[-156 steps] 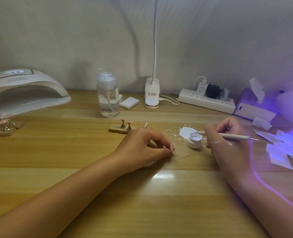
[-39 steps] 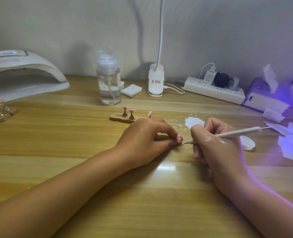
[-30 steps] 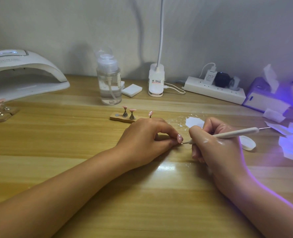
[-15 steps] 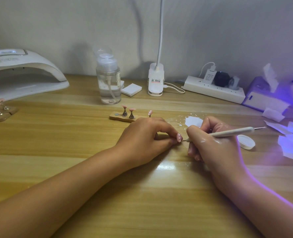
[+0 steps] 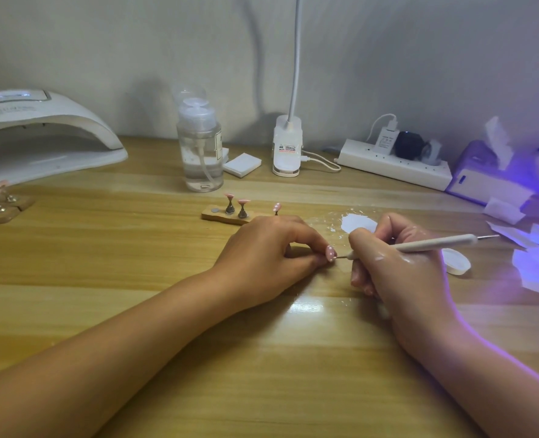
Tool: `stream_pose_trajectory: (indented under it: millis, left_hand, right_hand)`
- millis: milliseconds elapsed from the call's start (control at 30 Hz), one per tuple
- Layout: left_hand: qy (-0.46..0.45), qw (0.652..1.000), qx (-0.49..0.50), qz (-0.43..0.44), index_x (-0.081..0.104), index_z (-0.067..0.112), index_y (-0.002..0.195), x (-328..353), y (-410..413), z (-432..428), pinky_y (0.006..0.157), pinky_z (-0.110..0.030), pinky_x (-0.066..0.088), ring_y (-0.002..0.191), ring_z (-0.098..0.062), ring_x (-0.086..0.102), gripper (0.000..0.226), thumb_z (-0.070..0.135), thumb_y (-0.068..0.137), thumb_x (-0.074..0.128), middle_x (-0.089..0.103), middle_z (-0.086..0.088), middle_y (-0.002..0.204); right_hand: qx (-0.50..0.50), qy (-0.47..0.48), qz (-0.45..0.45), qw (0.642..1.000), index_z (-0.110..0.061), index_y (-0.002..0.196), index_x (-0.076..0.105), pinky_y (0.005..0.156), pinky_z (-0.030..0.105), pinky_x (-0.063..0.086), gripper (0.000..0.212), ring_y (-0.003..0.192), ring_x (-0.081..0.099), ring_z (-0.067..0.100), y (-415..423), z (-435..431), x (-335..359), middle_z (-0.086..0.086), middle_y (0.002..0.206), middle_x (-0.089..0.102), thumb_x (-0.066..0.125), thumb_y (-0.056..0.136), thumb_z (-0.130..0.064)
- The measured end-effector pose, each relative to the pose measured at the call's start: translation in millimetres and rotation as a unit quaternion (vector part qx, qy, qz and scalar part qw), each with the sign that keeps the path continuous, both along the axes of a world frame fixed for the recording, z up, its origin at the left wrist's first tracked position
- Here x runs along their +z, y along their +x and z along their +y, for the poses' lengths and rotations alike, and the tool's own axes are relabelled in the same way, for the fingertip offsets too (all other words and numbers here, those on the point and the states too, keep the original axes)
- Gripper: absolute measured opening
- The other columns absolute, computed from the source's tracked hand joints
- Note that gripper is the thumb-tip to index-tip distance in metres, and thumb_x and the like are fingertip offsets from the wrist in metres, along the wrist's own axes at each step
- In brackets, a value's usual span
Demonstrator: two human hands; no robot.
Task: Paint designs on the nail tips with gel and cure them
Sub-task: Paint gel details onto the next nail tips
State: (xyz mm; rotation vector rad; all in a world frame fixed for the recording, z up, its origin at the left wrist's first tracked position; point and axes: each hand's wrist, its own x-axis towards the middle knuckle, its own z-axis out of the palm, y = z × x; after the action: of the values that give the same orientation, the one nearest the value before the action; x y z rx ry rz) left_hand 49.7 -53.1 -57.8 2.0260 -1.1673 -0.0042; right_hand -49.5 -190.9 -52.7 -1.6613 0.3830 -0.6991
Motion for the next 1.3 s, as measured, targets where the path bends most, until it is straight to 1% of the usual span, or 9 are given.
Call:
stream_pose_trajectory:
  millis: [167, 333, 467, 567, 700, 833, 1000, 1200, 1300]
  left_hand:
    - [-0.002, 1.0, 0.009, 0.002, 0.076, 0.038, 0.09, 0.6, -2.3, -0.3, 0.079, -0.039, 0.05, 0.056, 0.0, 0.051, 0.007, 0.035, 0.085, 0.073, 0.066, 0.016, 0.088]
    - [-0.049, 0.998, 0.003, 0.028, 0.077, 0.028, 0.092, 0.8, -3.7, 2.0, 0.11, -0.035, 0.037, 0.053, -0.012, 0.057, 0.007, 0.028, 0.086, 0.074, 0.062, 0.021, 0.078]
    - [-0.09, 0.995, -0.026, 0.042, 0.076, 0.025, 0.094, 4.4, -6.1, 4.1, 0.074, -0.031, 0.048, 0.047, -0.01, 0.057, 0.008, 0.026, 0.09, 0.069, 0.073, 0.018, 0.09]
    - [-0.122, 0.992, -0.017, 0.036, 0.076, 0.024, 0.095, 5.7, -6.8, 5.7, 0.062, -0.012, 0.037, 0.045, -0.002, 0.054, 0.008, 0.024, 0.088, 0.072, 0.071, 0.024, 0.082]
    - [-0.157, 0.983, -0.024, 0.087, 0.065, 0.027, 0.09, 8.6, -7.8, 6.5, 0.047, -0.007, 0.036, 0.043, 0.003, 0.052, 0.014, 0.022, 0.083, 0.077, 0.075, 0.011, 0.083]
    - [-0.162, 0.982, -0.028, 0.095, 0.069, 0.028, 0.087, 12.8, -6.5, 9.8, 0.046, -0.012, 0.041, 0.044, -0.001, 0.057, 0.009, 0.023, 0.084, 0.076, 0.075, 0.009, 0.082]
    - [-0.15, 0.978, -0.042, 0.14, 0.072, 0.024, 0.092, 19.6, -6.4, 13.5, 0.049, -0.022, 0.05, 0.048, -0.014, 0.066, 0.01, 0.015, 0.088, 0.072, 0.077, 0.009, 0.088]
    - [-0.121, 0.975, -0.023, 0.186, 0.055, 0.022, 0.095, 26.9, -7.8, 13.9, 0.055, -0.021, 0.049, 0.051, -0.013, 0.066, 0.021, 0.024, 0.085, 0.074, 0.076, 0.006, 0.082]
    - [-0.082, 0.992, 0.0, 0.092, 0.05, 0.029, 0.095, 38.7, 5.7, 21.6, 0.058, -0.018, 0.047, 0.06, -0.009, 0.067, 0.026, 0.023, 0.085, 0.074, 0.075, 0.012, 0.089]
  right_hand:
    - [-0.021, 0.06, -0.102, 0.993, -0.024, 0.055, 0.045, 0.036, 0.014, 0.028, 0.033, 0.034, 0.036, 0.006, -5.8, 1.7, 7.1, -0.002, 0.039, 0.046, 0.066, 0.08, -0.017]
    - [-0.039, -0.027, -0.137, 0.989, -0.022, 0.081, 0.053, 0.042, 0.014, 0.036, 0.023, 0.042, 0.045, 0.005, -9.7, 1.7, 8.4, -0.006, 0.049, 0.053, 0.069, 0.092, -0.034]
    - [-0.006, -0.138, -0.088, 0.987, -0.029, 0.099, 0.065, 0.062, 0.024, 0.051, 0.008, 0.073, 0.064, 0.01, -11.2, -1.8, 3.7, -0.006, 0.086, 0.071, 0.057, 0.1, -0.025]
    - [0.02, -0.227, -0.052, 0.972, -0.026, 0.092, 0.065, 0.066, 0.016, 0.046, 0.013, 0.079, 0.064, 0.01, -11.3, 2.7, 3.7, -0.012, 0.085, 0.068, 0.056, 0.089, -0.019]
    - [0.025, -0.226, -0.038, 0.973, -0.028, 0.086, 0.067, 0.062, 0.02, 0.047, 0.009, 0.072, 0.062, 0.013, -11.3, 5.8, 4.7, -0.005, 0.079, 0.064, 0.068, 0.083, -0.02]
    - [0.055, -0.18, -0.033, 0.982, -0.03, 0.082, 0.069, 0.059, 0.027, 0.05, 0.019, 0.062, 0.061, 0.014, -10.9, 5.5, 5.2, -0.001, 0.074, 0.065, 0.075, 0.086, -0.012]
    - [0.05, -0.157, -0.056, 0.985, -0.033, 0.082, 0.069, 0.056, 0.024, 0.054, 0.01, 0.061, 0.066, 0.014, -11.2, 7.0, 7.4, -0.007, 0.076, 0.069, 0.076, 0.08, -0.027]
    - [0.048, -0.207, -0.069, 0.975, -0.027, 0.079, 0.071, 0.057, 0.014, 0.046, 0.013, 0.059, 0.06, 0.01, -10.3, 8.5, 5.8, -0.006, 0.069, 0.065, 0.076, 0.084, -0.016]
    - [0.04, -0.183, -0.068, 0.98, -0.028, 0.079, 0.069, 0.055, 0.013, 0.044, 0.014, 0.056, 0.059, 0.008, -10.5, 7.4, 4.2, -0.008, 0.071, 0.067, 0.076, 0.084, -0.017]
